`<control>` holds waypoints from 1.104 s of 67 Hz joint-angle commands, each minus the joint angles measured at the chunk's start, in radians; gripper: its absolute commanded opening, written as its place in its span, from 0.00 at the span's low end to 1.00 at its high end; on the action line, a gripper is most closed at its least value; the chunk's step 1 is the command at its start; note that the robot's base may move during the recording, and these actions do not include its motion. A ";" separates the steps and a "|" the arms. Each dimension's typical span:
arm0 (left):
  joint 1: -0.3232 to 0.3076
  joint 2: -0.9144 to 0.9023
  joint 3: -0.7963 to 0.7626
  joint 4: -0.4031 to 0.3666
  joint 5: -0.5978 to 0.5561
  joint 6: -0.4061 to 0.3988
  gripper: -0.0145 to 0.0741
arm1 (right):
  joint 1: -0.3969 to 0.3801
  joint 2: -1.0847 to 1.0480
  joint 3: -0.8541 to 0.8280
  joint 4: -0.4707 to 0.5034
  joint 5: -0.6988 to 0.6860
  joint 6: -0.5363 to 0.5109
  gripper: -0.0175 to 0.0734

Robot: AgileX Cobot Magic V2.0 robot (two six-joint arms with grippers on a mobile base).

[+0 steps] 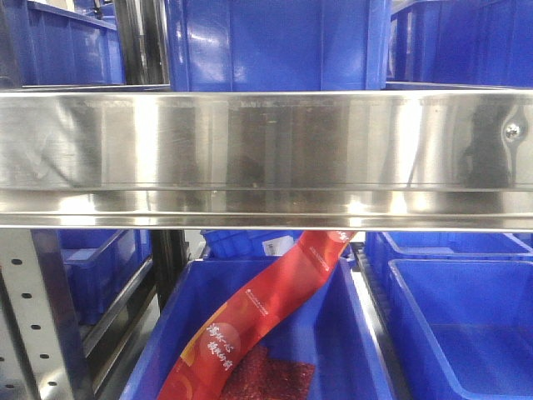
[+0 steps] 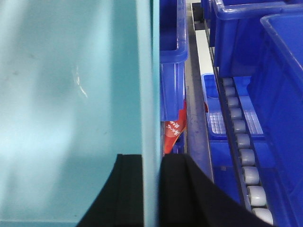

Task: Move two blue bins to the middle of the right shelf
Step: 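Align the base facing the shelf, teal bin held in both grippers, then raise the teal bin over the steel edge and push it onto rollers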

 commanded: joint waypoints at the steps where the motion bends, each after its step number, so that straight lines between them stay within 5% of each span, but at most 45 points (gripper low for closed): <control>1: -0.003 -0.013 -0.018 0.011 -0.064 -0.007 0.04 | 0.000 -0.019 -0.015 -0.030 -0.098 -0.002 0.01; 28: -0.003 0.009 0.027 0.009 -0.045 -0.007 0.04 | 0.000 0.024 -0.003 -0.032 -0.008 0.043 0.01; 55: 0.015 0.022 0.328 0.003 -0.183 -0.012 0.04 | 0.000 0.032 0.301 -0.074 -0.172 0.186 0.01; 74: 0.024 0.040 0.384 -0.009 -0.231 -0.012 0.04 | 0.000 0.055 0.364 -0.076 -0.253 0.191 0.01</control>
